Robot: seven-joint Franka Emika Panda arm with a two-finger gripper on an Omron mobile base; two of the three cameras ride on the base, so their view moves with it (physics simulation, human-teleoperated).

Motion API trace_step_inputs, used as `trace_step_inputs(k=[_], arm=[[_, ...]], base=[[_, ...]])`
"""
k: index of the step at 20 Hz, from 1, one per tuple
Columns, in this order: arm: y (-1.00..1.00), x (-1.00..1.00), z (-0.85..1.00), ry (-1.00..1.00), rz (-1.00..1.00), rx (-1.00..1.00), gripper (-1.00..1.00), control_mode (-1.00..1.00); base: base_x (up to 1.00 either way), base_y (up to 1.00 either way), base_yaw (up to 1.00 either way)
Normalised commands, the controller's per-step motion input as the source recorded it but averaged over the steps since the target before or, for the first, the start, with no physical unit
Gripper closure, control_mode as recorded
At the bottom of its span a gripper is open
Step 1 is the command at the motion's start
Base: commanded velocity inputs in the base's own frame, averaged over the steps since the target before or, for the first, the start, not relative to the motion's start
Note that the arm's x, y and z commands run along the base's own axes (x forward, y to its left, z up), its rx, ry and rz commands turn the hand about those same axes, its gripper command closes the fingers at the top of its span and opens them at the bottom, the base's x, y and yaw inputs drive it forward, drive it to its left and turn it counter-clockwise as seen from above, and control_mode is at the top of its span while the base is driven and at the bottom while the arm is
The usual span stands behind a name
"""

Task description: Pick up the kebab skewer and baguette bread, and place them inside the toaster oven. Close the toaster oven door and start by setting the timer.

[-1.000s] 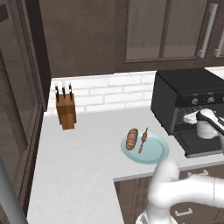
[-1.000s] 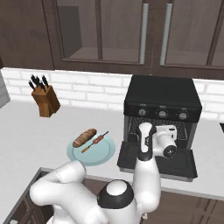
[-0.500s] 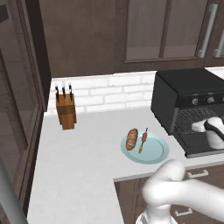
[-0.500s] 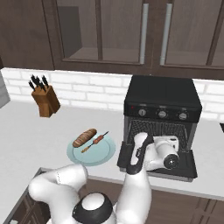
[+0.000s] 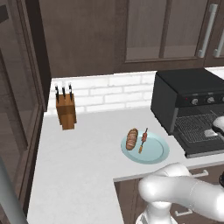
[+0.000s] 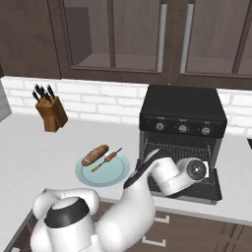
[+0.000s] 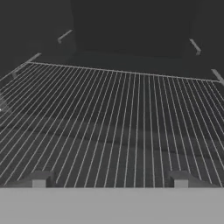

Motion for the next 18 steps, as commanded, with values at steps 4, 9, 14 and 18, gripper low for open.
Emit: trace_step_inputs(k=[4,9,14,18], arm=[[-0.03,-0.59,0.64,0.17,0.0,-0.02,-1.0,-1.0],[0.96,-0.32,0.96,0.03,-0.06,-0.01,-1.0,-1.0],[1.0,-0.33,0.44,0.06,-0.24,-0.01,-1.0,-1.0],[1.0,-0.23,0.01,0.08,-0.31,0.0,-1.0,-1.0]], base=[[0.0,0.0,0.0],[0.0,0.0,0.0],[0.0,0.0,0.0],[0.0,0.0,0.0]])
